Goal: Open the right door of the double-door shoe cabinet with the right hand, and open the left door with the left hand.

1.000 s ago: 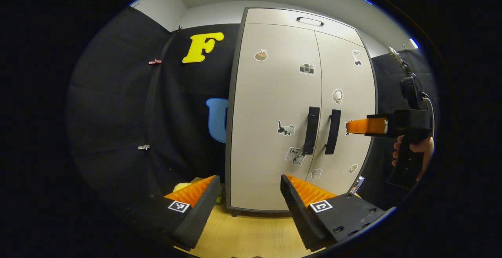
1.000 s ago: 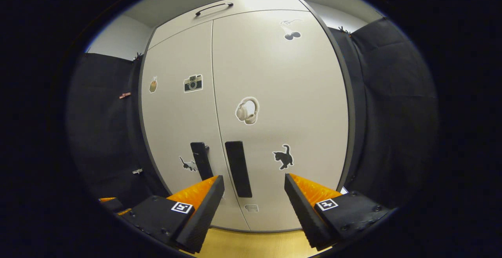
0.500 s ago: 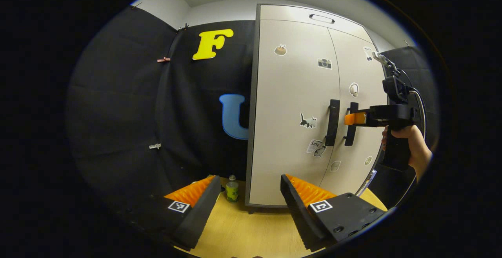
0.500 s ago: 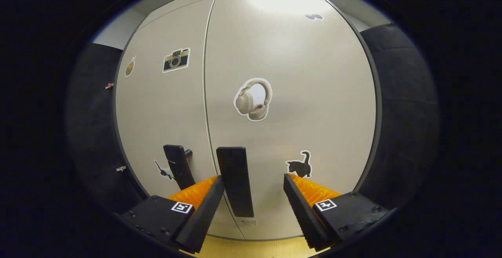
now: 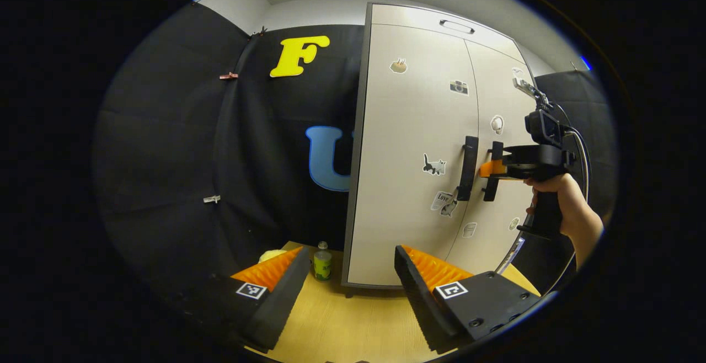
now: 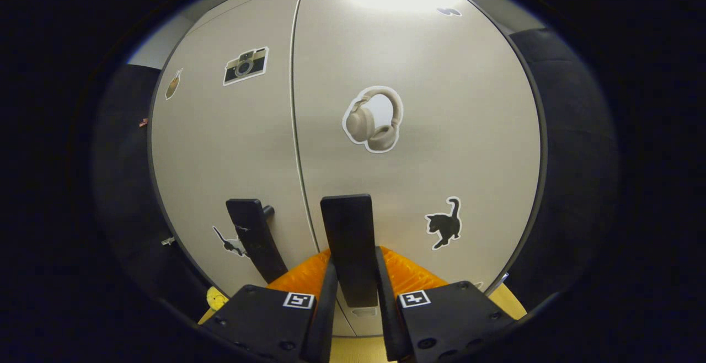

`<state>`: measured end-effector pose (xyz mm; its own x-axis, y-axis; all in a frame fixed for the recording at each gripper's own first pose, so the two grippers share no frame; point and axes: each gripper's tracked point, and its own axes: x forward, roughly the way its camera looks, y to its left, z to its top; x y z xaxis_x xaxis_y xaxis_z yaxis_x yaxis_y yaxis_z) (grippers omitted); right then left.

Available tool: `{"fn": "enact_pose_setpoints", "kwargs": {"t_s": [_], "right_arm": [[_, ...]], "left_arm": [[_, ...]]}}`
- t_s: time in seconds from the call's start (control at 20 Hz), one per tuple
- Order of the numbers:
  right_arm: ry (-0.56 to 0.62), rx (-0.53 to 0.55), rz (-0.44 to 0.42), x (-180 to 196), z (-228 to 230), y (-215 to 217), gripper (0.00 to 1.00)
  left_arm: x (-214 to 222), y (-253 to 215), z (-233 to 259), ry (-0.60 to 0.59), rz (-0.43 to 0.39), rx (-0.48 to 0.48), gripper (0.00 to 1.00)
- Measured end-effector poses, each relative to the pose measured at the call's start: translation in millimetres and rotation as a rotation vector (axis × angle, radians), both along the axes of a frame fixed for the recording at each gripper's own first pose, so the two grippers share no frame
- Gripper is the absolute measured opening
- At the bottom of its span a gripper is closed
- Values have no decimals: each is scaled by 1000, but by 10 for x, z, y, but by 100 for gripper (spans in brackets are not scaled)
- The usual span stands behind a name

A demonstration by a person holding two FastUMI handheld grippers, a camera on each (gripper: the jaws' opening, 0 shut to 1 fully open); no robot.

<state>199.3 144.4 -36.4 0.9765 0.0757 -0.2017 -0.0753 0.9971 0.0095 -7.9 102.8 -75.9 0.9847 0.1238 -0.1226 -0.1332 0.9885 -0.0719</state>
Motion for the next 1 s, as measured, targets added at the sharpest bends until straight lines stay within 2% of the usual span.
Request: {"fn": "enact_pose_setpoints", "kwargs": {"t_s": [0.05,0.1,0.2,0.4,0.6,0.8,1.0], "right_arm": [[-4,-3,-1,11,8,3,41],[0,-3,-5,8,-1,0,35],[-11,-2,-21,-22,3,-12,35],[-33,14,-7,-36,21,-14,19],[-28,30,26,-134,52,-31,19],[-38,44,62,-227,93,-90,19],[-24,71,140,-334,131,-154,19]], "left_arm": [[-10,2,5,-3,-4,1,95],[-22,4,12,-5,-9,2,95],[-71,15,8,-6,-18,7,95],[-149,41,-32,9,-40,13,95],[-157,-8,-79,30,-49,41,95],[-233,-272,31,15,-55,54,95],[-401,-573,199,-19,-18,76,95]]}}
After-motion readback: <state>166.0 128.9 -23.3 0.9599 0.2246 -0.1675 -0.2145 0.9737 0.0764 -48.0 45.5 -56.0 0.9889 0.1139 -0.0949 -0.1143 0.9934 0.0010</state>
